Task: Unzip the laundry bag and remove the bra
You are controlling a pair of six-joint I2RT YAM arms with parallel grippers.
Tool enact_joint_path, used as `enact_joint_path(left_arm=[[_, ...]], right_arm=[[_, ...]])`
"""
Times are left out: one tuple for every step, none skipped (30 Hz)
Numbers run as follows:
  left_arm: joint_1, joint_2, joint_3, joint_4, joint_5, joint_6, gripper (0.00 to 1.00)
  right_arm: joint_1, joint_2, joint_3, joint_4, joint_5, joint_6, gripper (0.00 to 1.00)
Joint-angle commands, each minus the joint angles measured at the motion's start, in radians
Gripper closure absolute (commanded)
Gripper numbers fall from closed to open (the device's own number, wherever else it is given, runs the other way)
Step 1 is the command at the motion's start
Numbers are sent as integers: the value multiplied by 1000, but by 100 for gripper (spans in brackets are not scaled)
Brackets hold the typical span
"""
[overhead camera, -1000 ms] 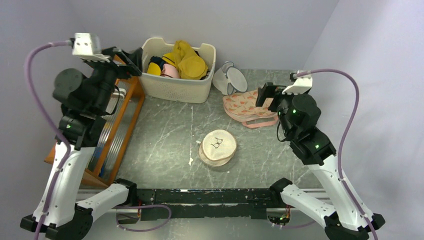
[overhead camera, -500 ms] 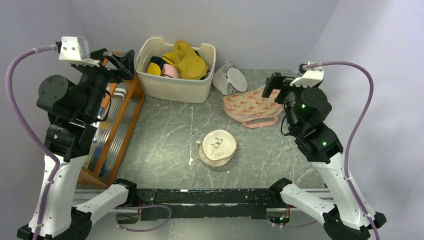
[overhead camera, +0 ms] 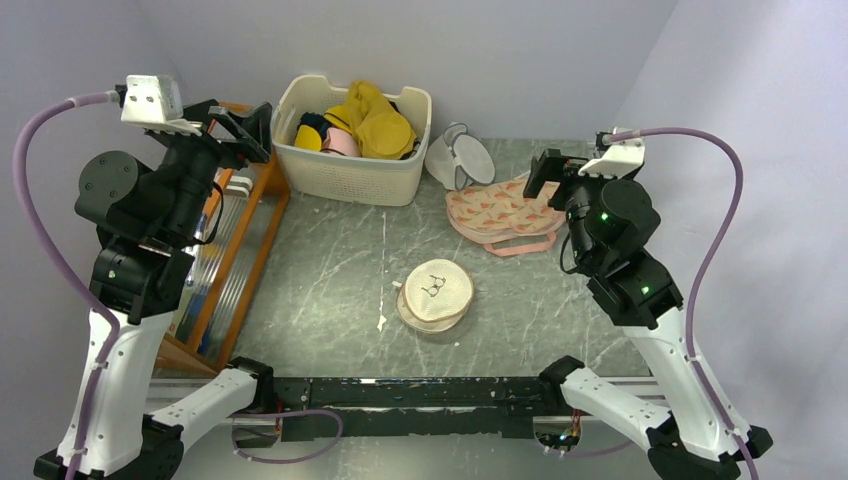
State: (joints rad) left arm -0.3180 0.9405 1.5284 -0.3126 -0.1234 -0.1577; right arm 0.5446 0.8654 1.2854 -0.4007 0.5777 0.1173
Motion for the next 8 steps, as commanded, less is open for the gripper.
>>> enact_joint_path(left_arm=[[7,-1,2,-8,32,-8,4],[7,0,2,-8,32,-8,4],[7,1,3,-8,35,-9,4],[7,3,3,-8,38,-9,4],[7,5,3,-8,39,-9,4],[7,6,1,-8,40,-11,4],[7,5,0,-8,41,-12,4],[7,5,-1,-7,42,-14,4]], right_arm=[[3,5,1,33,27,-10,0],[3,6,2,34,32,-10,0],[3,6,2,34,35,-9,0],[3,6,1,37,37,-10,0],[3,6,-1,39,38,-11,0],[3,6,0,39,38,-11,0],[3,6,0,40,37,-14,0],[3,3,-1,39,35,-15,0]])
